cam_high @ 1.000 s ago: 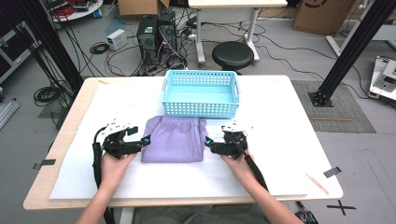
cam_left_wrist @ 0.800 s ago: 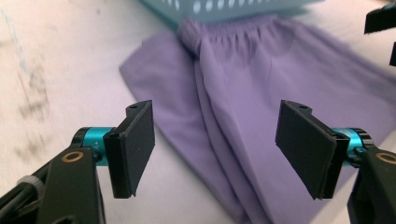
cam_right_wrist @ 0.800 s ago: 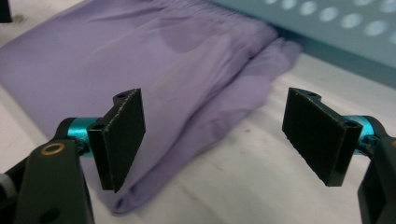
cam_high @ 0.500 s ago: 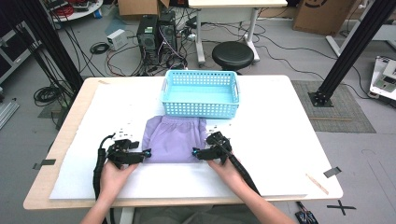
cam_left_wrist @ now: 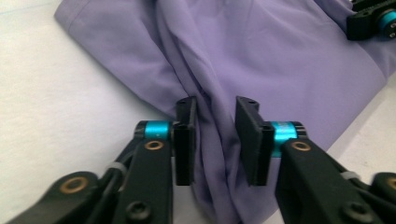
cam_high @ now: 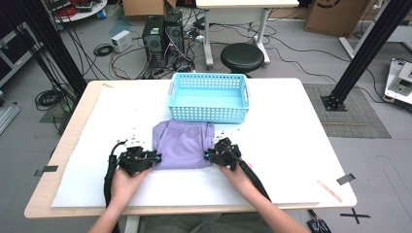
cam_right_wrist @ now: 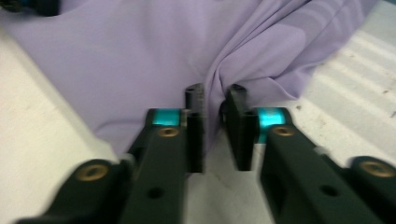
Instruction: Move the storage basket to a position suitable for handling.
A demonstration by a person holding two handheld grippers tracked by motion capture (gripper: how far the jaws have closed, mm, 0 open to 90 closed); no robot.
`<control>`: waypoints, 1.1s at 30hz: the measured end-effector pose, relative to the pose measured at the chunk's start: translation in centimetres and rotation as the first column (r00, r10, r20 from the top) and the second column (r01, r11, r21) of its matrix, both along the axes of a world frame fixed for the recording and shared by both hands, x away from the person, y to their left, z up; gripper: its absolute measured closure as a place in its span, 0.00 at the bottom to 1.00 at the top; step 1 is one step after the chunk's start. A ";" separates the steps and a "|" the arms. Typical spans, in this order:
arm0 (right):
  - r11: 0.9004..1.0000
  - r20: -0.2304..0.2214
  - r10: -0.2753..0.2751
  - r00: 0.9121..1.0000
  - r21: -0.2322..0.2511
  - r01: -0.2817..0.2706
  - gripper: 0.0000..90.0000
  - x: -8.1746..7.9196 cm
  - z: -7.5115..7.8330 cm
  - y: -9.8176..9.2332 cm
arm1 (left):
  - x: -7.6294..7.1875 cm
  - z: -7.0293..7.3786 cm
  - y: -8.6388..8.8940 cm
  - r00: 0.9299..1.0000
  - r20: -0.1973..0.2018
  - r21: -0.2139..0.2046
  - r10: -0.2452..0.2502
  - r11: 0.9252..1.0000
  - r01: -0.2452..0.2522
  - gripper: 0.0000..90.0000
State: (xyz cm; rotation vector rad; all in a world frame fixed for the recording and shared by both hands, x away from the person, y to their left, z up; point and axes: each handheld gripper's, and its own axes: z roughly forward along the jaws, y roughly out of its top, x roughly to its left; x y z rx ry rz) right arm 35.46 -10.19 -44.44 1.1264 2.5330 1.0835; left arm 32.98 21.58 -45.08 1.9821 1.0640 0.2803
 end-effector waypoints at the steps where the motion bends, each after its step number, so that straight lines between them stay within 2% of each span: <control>1: 1.000 0.006 0.001 1.000 -0.006 -0.001 0.93 -0.1 0.0 -0.1 | 0.0 0.0 -0.4 1.000 -0.002 -0.002 -0.013 1.000 0.013 0.86; 6: 1.000 0.013 -0.012 1.000 -0.016 0.012 0.96 -0.1 0.2 -1.3 | 0.0 0.1 -2.1 0.998 -0.006 -0.008 -0.059 0.998 0.059 0.90; 9: 1.000 0.013 -0.027 1.000 -0.015 0.027 0.96 -0.2 0.3 -2.5 | -0.3 0.1 -3.1 0.995 -0.015 -0.012 -0.099 0.995 0.099 0.90; 13: 0.999 0.008 -0.039 0.999 -0.013 0.039 0.95 -0.5 0.3 -3.7 | -0.7 0.1 -4.1 0.992 -0.013 -0.013 -0.129 0.992 0.129 0.90; 14: 0.999 0.018 -0.044 0.999 -0.007 0.044 0.90 -0.5 0.3 -3.9 | -0.9 0.2 -4.2 0.992 -0.007 -0.009 -0.125 0.992 0.125 0.90; 15: 0.998 0.038 -0.065 0.997 -0.003 0.065 0.78 -0.8 0.4 -4.2 | -1.1 0.2 -4.2 0.993 -0.001 -0.001 -0.114 0.993 0.114 0.85; 16: 0.996 0.058 -0.091 0.994 0.004 0.091 0.65 -1.0 0.5 -4.5 | -1.2 0.3 -4.2 0.995 -0.002 0.005 -0.100 0.995 0.100 0.76; 18: 0.993 0.070 -0.112 0.991 0.035 0.110 0.49 -1.3 0.7 -5.0 | -1.7 0.3 -3.8 0.999 -0.002 -0.006 -0.048 0.999 0.048 0.57; 20: 0.990 0.079 -0.133 0.988 0.052 0.129 0.44 -1.7 0.7 -5.1 | -2.1 0.4 -3.6 1.000 0.013 0.022 -0.022 1.000 0.021 0.48; 22: 0.990 0.055 -0.135 0.989 0.051 0.132 0.38 -1.7 0.2 -4.8 | -2.3 0.3 -3.3 1.000 0.007 0.049 0.004 0.999 -0.004 0.43; 23: 0.990 0.043 -0.133 0.990 0.050 0.131 0.38 -1.6 0.0 -4.6 | -2.4 0.2 -3.3 1.000 0.004 0.043 0.017 0.999 -0.017 0.42; 24: 0.994 0.025 -0.108 0.994 0.029 0.108 0.40 -1.5 -0.2 -4.2 | -2.5 0.1 -3.3 1.000 0.009 0.039 0.024 0.999 -0.024 0.41; 25: 0.995 0.034 -0.101 0.994 0.011 0.100 0.44 -1.6 -0.2 -3.9 | -2.6 0.1 -3.4 1.000 0.007 0.046 0.028 0.999 -0.028 0.41; 27: 0.997 0.015 -0.078 0.997 0.009 0.078 0.58 -1.6 -0.2 -3.3 | -2.7 0.1 -3.8 0.999 0.013 0.050 0.034 0.998 -0.034 0.42; 28: 0.996 0.040 -0.083 0.996 -0.022 0.084 0.64 -1.7 -0.2 -3.0 | -2.7 0.1 -3.9 0.999 0.012 0.054 0.034 0.998 -0.035 0.43; 29: 0.996 0.047 -0.085 0.995 -0.034 0.086 0.68 -1.7 -0.2 -2.8 | -2.6 0.1 -4.1 0.999 0.012 0.051 0.038 0.998 -0.038 0.46; 30: 0.996 0.049 -0.087 0.995 -0.033 0.088 0.72 -1.7 -0.2 -2.8 | -2.6 0.2 -4.2 0.999 0.011 0.049 0.041 0.998 -0.041 0.49; 32: 0.997 0.022 -0.081 0.996 -0.009 0.081 0.89 -1.4 -0.2 -3.1 | -2.5 0.3 -4.3 0.999 0.011 0.071 0.044 0.996 -0.044 0.55; 33: 0.998 0.000 -0.061 0.998 0.014 0.061 0.92 -1.2 -0.2 -3.3 | -2.5 0.3 -4.3 0.999 0.011 0.067 0.048 0.997 -0.048 0.58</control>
